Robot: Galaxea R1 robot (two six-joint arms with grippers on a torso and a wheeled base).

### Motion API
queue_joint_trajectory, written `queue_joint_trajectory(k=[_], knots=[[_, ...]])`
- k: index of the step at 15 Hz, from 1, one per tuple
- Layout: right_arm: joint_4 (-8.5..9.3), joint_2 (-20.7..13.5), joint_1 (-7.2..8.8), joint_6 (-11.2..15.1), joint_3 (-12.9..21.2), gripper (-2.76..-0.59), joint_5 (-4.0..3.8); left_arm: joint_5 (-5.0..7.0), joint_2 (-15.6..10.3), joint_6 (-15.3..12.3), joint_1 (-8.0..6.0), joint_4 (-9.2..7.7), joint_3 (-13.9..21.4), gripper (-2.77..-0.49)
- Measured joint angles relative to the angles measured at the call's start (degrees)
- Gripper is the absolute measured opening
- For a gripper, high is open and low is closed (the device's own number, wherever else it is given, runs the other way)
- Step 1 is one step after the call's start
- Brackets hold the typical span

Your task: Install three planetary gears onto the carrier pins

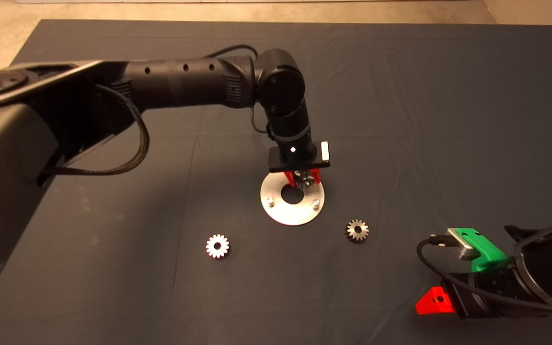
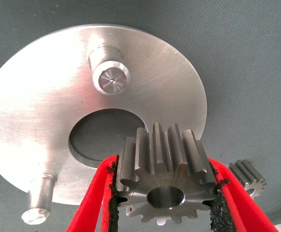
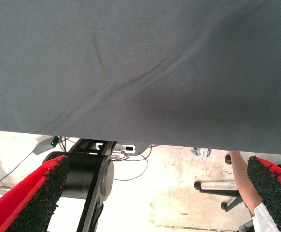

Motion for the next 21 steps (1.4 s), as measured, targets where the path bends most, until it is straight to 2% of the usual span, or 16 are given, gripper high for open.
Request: queue_joint_trajectory(k=[7, 8, 11, 12, 21], knots=[[0.06, 0.1, 0.00, 0.1, 0.0, -0.60, -0.04, 0.13, 0.0, 0.0, -0.69, 0.24, 0.0, -2.30], [0.06, 0.1, 0.00, 0.1, 0.0, -0.60, -0.04, 0.18, 0.0, 0.0, -0.80, 0.63, 0.0, -2.30], [0.06, 0.1, 0.00, 0.2, 0.0, -0.60, -0.04, 0.22, 0.0, 0.0, -0.80, 3.85, 0.0, -2.30], [0.06, 0.1, 0.00, 0.2, 0.0, -0.60, -0.04, 0.45, 0.0, 0.0, -0.80, 4.24, -0.1, -2.30], [0.09, 0.1, 0.00, 0.2, 0.0, -0.60, -0.01, 1.29, 0.1, 0.5, -0.80, 5.18, -2.1, -2.30]])
